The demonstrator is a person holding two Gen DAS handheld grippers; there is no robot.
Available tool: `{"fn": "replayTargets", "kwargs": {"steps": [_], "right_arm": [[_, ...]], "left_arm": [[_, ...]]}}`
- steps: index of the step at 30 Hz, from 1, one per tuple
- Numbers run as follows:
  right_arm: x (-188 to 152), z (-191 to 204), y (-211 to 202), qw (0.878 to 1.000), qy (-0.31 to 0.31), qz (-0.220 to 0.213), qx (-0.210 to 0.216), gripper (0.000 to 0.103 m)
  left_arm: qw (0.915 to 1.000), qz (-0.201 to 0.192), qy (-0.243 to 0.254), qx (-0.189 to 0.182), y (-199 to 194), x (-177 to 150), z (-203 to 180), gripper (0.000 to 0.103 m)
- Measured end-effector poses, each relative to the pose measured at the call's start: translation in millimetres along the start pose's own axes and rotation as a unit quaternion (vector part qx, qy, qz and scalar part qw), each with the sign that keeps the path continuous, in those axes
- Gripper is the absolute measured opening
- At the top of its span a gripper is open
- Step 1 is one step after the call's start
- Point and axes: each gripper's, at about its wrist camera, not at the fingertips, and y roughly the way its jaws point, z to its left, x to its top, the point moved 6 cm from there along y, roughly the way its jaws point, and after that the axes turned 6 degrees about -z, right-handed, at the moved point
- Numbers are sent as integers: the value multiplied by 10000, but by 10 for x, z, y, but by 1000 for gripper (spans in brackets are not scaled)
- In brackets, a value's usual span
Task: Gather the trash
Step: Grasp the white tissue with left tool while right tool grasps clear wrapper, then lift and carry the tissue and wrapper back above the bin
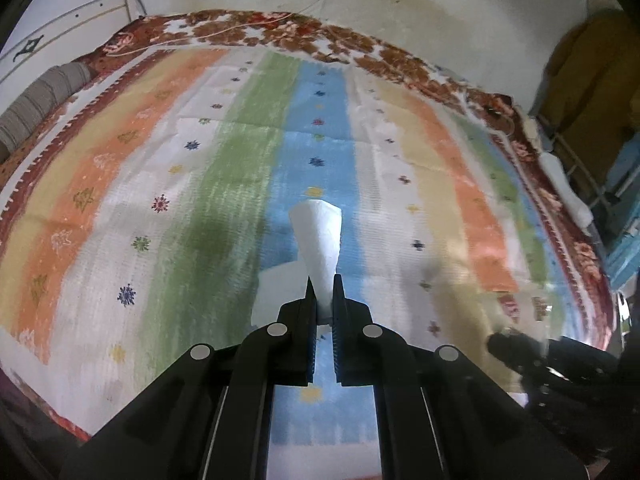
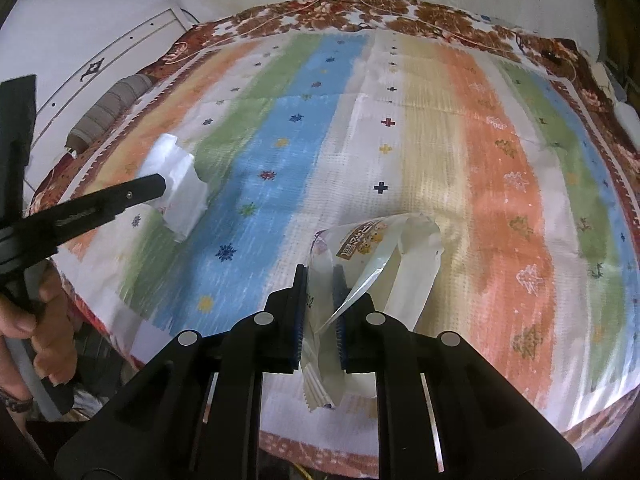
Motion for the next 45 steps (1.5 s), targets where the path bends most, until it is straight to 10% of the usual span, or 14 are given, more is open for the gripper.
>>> {"fn": "replayTargets", "kwargs": {"steps": [45], "right_arm": [[-1438, 662, -1329, 9958, -140, -364, 823, 12]], "left_arm": [[9932, 98, -194, -1142, -1681, -1488, -276, 6]]}}
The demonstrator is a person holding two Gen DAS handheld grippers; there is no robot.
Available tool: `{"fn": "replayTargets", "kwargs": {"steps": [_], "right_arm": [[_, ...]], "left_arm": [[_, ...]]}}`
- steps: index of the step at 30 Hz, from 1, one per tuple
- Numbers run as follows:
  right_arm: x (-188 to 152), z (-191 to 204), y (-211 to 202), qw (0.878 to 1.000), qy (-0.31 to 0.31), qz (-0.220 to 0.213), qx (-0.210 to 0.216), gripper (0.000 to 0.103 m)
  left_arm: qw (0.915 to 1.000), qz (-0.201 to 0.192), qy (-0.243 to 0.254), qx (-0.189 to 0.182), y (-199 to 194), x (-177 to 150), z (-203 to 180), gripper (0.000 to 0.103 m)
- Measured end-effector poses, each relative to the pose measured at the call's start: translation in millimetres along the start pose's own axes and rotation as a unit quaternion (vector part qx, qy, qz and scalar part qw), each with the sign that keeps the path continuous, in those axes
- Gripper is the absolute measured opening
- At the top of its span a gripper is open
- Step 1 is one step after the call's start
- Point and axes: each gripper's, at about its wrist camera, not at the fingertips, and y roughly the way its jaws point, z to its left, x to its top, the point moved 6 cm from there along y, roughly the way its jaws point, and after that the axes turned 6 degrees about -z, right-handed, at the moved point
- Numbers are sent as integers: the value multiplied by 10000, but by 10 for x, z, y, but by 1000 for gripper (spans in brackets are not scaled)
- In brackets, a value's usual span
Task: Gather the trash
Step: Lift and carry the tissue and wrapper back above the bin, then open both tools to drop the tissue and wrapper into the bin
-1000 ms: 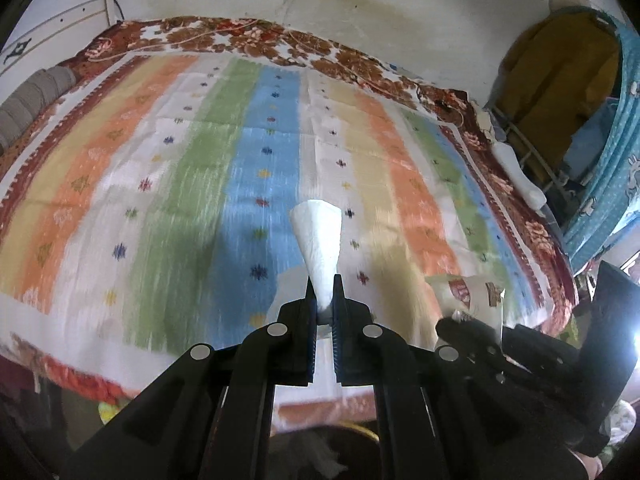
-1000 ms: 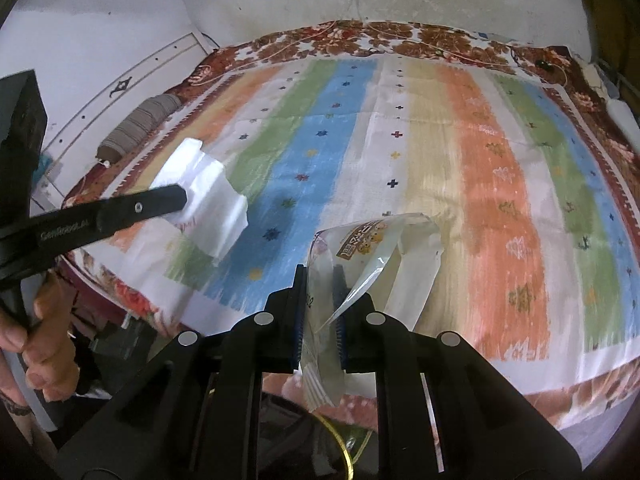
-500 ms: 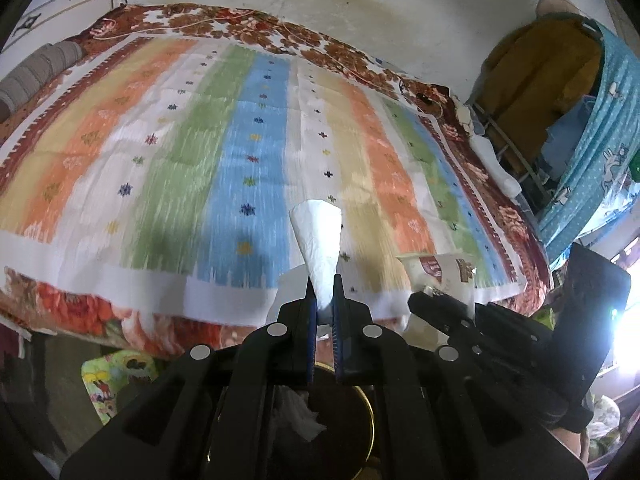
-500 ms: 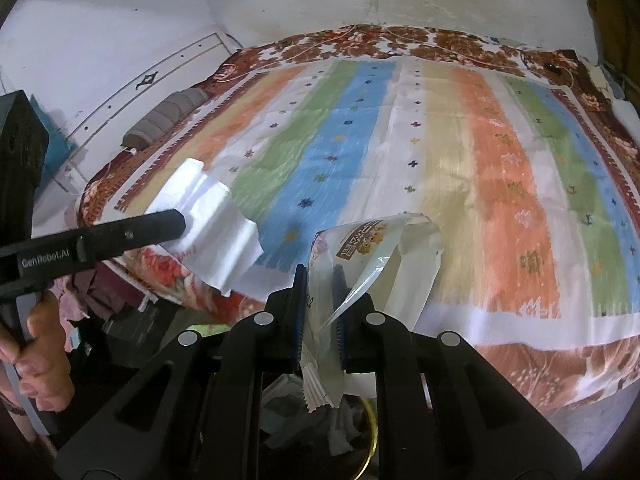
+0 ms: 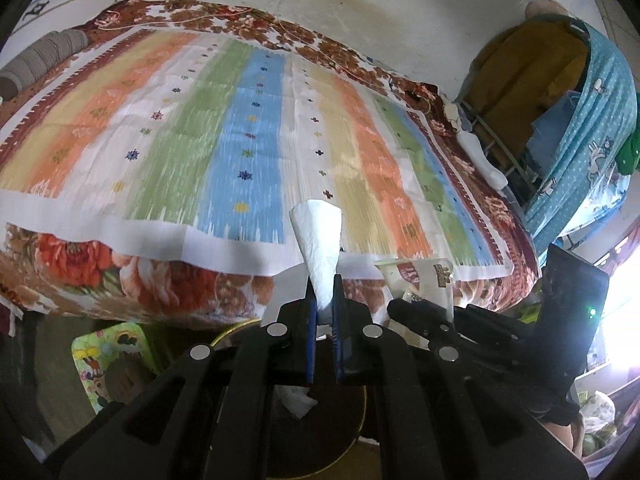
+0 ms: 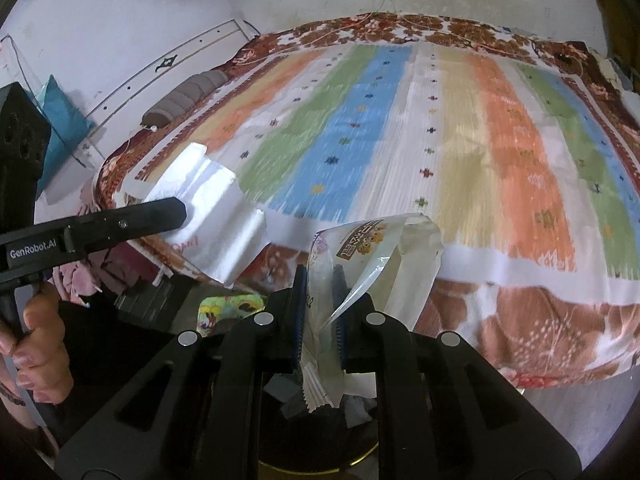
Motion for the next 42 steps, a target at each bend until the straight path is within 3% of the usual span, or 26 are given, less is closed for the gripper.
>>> {"fn": "replayTargets", "kwargs": {"steps": [7, 19, 32, 33, 36, 39, 42], "right_arm": [[-301, 103, -9, 9998, -50, 183, 44, 12], [-729, 159, 108, 9980, -3, 634, -53, 12], [-995, 57, 386, 9913, 357, 1256, -144, 15], [-1014, 50, 434, 9904, 381, 1318, -157, 18], [-1037, 20, 516, 9888, 451, 1405, -227, 38], [-1017, -2, 531, 9888, 502, 1383, -252, 53], [-1006, -4, 499, 9894, 516, 1340, -217, 56]], "left_arm": [[9998, 196, 17, 49, -61, -280, 41, 6], [9970, 581, 33, 509, 56, -705, 93, 6], [9885, 1128, -465, 890, 338, -928, 272, 6], [9877, 1143, -522, 926, 351, -927, 299, 9], [9848, 1089, -717, 1146, 371, -885, 411, 36], [9850, 1037, -836, 1096, 339, -854, 430, 39], [9866, 935, -796, 1072, 268, -831, 412, 41]]}}
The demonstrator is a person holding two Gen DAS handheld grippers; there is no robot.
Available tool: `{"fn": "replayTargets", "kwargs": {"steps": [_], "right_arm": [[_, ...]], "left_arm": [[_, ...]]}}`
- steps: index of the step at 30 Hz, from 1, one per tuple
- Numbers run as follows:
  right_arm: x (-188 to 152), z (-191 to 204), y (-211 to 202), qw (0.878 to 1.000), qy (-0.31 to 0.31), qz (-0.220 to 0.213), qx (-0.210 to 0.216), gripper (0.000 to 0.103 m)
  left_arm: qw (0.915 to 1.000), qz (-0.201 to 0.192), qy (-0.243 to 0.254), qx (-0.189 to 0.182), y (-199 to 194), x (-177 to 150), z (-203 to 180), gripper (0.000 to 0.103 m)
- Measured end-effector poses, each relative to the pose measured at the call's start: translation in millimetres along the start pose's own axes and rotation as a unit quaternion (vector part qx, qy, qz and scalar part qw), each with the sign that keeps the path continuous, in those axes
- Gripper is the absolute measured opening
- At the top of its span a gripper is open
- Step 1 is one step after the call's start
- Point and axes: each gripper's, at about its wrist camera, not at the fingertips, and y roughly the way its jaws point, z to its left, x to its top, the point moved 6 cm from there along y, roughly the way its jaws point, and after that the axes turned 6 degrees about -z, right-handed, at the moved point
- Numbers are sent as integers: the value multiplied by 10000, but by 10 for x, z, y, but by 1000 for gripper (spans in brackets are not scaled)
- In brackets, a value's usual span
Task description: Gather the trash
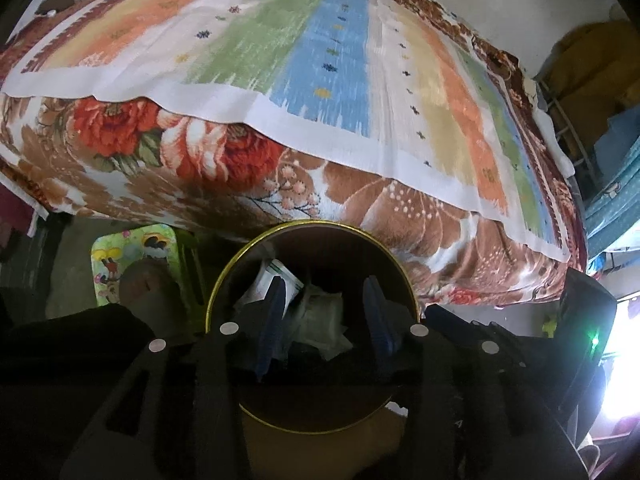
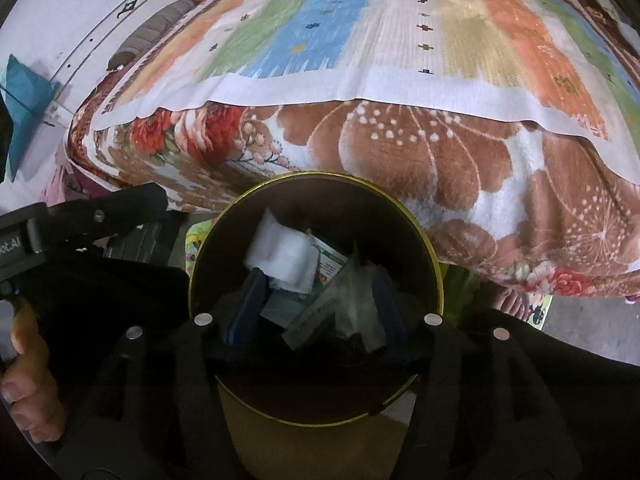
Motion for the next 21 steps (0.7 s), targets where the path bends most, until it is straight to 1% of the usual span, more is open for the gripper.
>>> {"fn": "replayTargets", "kwargs": {"steps": [3, 5, 6, 9, 10, 11, 13, 14, 16, 17, 19, 21], "right_arm": [[-4, 11, -120, 9999, -6, -135, 96, 58], [-8, 30, -247, 9994, -128, -294, 94, 65], [-10, 38, -292, 9992, -191, -346, 86, 66], [-37, 22, -446, 9984, -265, -500, 90, 67], [-53, 11, -502, 9980, -265, -569, 68, 67], [-68, 12, -552, 9974, -308, -650, 40, 68], [-97, 41, -662, 9959, -436, -795, 32, 73], [-108, 48, -708, 9951, -472, -874, -4, 74], [-134, 47, -823, 9930, -527, -1053, -70, 76], [-153, 42, -876, 9923, -531, -1120, -63, 79], [-195, 42, -988, 9904, -533, -1271, -72, 83], [-242, 61, -1114, 9884, -480, -1442, -40, 90]], "left_arm": [[9998, -76, 140, -108, -86, -4, -59, 46], [9988, -155, 434, -145, -177, -29, -96, 51], [9981, -184, 575, -133, -216, -44, -101, 55], [9962, -125, 807, -302, -340, -150, -90, 59], [9957, -148, 860, -320, -371, -169, -88, 62], [9946, -215, 970, -301, -409, -191, -104, 64], [9922, -355, 1170, -249, -464, -221, -147, 69], [9908, -419, 1265, -234, -496, -237, -171, 70], [9892, -516, 1337, -297, -555, -262, -203, 74], [9886, -556, 1355, -343, -590, -274, -211, 76], [9876, -638, 1382, -386, -656, -300, -212, 84], [9869, -752, 1377, -366, -731, -343, -189, 90]]}}
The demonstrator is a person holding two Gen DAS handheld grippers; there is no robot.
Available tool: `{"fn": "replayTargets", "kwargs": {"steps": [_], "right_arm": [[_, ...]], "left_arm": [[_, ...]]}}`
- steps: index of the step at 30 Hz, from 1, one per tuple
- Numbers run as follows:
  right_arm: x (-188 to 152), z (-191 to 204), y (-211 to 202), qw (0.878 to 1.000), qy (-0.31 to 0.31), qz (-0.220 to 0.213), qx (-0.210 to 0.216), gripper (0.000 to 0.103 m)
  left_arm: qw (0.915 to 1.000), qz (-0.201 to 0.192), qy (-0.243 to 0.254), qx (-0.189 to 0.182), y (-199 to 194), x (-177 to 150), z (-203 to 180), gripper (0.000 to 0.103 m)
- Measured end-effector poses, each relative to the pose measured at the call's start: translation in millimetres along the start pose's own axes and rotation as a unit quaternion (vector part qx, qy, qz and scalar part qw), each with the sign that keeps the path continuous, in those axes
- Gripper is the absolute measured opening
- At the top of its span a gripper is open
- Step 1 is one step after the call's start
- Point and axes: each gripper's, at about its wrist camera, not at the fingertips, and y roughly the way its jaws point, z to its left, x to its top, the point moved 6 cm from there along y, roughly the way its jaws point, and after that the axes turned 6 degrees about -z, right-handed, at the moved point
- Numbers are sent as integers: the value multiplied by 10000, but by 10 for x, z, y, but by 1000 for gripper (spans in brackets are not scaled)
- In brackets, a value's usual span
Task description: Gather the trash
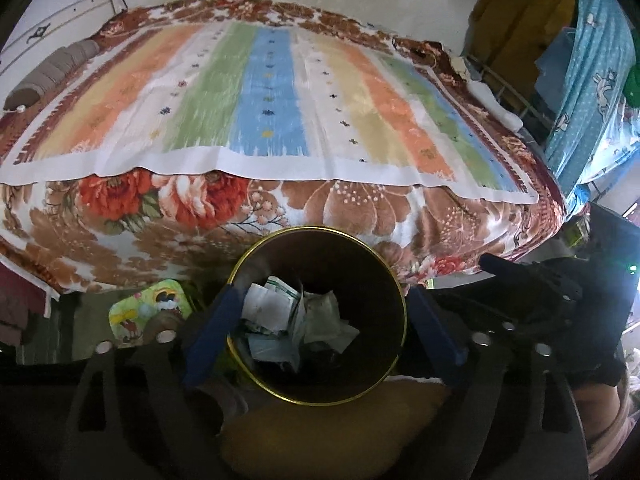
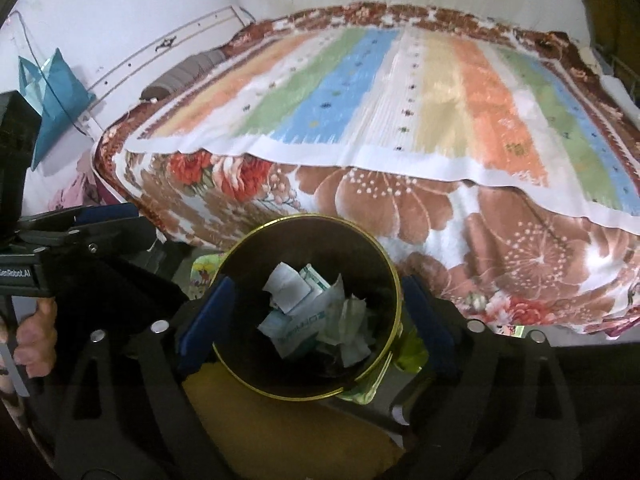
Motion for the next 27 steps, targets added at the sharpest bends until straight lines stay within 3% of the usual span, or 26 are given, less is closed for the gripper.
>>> {"fn": "replayTargets", "kwargs": {"steps": [3, 11, 16, 22, 27], "right_arm": [[7, 79, -185, 9998, -11, -218, 29, 94], [-165, 227, -413, 9993, -159, -298, 132, 94], [-188, 220, -420, 9994, -78, -324, 132, 94], [-183, 228, -388, 9993, -36, -310, 199, 94], [-187, 226, -374, 9993, -30, -301, 235, 94]], "left_arm": [[9998, -168, -34, 114, -111, -85, 32, 97], [9991, -284, -114, 293, -267, -248, 101, 97], [9993, -340, -51, 145, -271, -261, 65, 97], [9989, -280, 64, 380, -220, -278, 56, 97], [9989, -293, 86, 344, -207, -275, 33, 97]]}}
